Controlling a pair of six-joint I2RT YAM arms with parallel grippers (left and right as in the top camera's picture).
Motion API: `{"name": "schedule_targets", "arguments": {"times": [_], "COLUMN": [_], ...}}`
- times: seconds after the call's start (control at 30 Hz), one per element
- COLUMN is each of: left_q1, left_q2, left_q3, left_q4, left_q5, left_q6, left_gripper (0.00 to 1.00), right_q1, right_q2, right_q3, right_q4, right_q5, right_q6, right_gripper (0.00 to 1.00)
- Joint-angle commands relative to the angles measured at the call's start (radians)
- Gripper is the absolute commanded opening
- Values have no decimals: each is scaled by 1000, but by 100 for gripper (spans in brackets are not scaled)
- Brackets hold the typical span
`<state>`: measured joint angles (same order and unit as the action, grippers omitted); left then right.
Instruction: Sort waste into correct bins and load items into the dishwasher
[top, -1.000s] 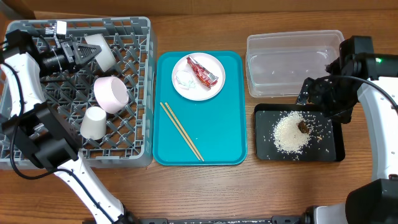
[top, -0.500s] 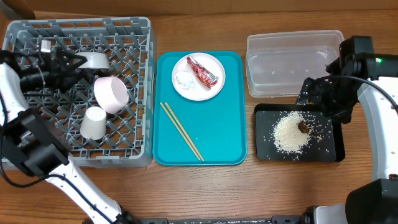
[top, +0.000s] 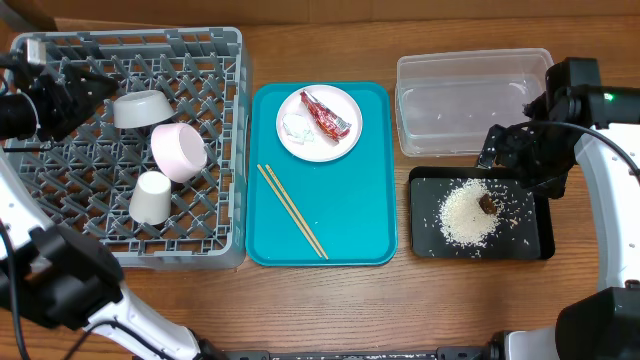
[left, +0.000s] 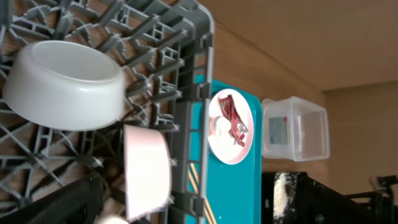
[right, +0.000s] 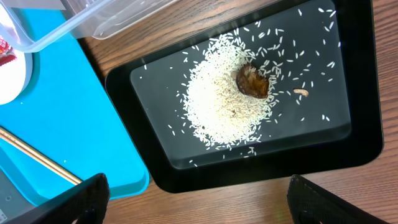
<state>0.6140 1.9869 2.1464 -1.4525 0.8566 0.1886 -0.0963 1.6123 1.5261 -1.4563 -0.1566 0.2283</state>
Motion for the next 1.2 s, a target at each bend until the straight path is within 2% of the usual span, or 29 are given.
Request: {"name": "schedule_targets", "arguments": {"times": [0.0,0.27,0.53,0.63,0.77,0.93,1.17], "left_q1": [-87,-388,-603,-645,-729,-868,-1001], "left_q2": [-82,-143,-142,-142,-142,-142,-196], "left_q3": [11,11,10,10,8,3,-101], "left_q4": [-23,-133,-85,-117,-185,-237,-237], "left_q5": [-149,-394,-405,-449,-647,-822,-905], "left_q6": [-72,-283,-328,-474,-702,-839,-959], "left_gripper": [100,100,100,100,100,100,100], "right_q1": [2,2,2,2,2,2,2], "right_q2": [-33,-33,-33,-33,-33,-33,-33], "right_q3": [34,34,34,34,34,34,34], "right_q4": [4,10,9,10,10,10,6], "right_q5": [7,7,7,7,7,7,11], "right_q6": [3,3,3,3,3,-1,-24], "right_gripper": [93,94,96,96,96,97,97]}}
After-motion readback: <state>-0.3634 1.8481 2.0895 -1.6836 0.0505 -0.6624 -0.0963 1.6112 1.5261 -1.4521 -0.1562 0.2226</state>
